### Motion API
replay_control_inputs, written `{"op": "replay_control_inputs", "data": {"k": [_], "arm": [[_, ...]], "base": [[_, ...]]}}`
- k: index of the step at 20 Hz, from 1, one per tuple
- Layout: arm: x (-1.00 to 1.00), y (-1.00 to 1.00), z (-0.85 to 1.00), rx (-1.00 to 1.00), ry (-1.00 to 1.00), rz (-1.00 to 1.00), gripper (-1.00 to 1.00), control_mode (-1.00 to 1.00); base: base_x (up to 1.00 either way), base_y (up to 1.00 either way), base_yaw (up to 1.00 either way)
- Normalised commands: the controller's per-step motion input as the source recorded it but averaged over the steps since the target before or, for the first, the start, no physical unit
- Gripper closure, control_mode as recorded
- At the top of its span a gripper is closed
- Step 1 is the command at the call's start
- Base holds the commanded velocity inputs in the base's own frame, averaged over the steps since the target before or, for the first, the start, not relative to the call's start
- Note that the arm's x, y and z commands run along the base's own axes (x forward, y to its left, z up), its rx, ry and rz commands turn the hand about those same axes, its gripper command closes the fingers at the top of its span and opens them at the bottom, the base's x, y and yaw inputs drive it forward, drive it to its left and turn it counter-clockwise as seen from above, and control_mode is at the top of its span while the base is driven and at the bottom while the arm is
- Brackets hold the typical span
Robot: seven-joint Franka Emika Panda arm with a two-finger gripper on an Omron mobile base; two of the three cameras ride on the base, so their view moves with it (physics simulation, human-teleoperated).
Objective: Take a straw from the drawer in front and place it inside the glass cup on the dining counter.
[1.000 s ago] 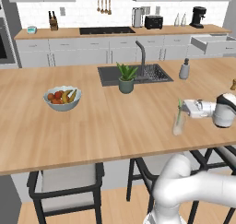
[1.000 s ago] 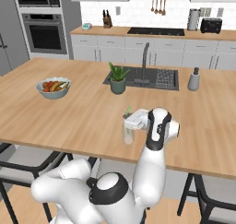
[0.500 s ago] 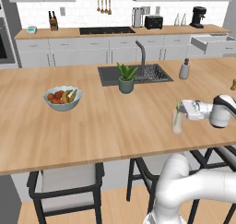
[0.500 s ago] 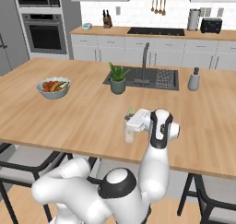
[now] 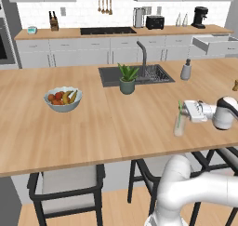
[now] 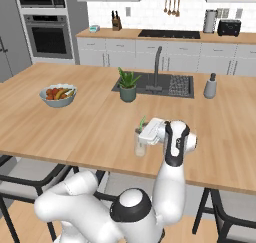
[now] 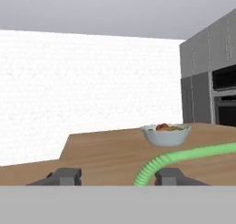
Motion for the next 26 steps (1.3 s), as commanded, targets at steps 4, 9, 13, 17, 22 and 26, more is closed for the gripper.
{"op": "replay_control_inputs", "data": {"k": [4,9,13,17,22,26], "arm": [[0.0,-0.03,0.0,-0.06,-0.08,0.0,-1.0,-1.0],[0.02,-0.09,0.0,-0.14,-0.01,-0.04,-1.0,-1.0],[0.06,-0.17,0.0,-0.18,0.02,-0.09,-1.0,-1.0],[0.09,-0.05,0.0,-0.19,0.12,-0.12,-1.0,-1.0],[0.02,-0.07,0.05,-0.19,0.14,-0.13,-1.0,-1.0],[-0.23,-0.27,0.15,-0.15,0.14,-0.15,-1.0,-1.0]], "base": [[0.0,0.0,0.0],[0.0,0.0,0.0],[0.0,0.0,0.0],[0.0,0.0,0.0],[0.0,0.0,0.0],[0.0,0.0,0.0]]}}
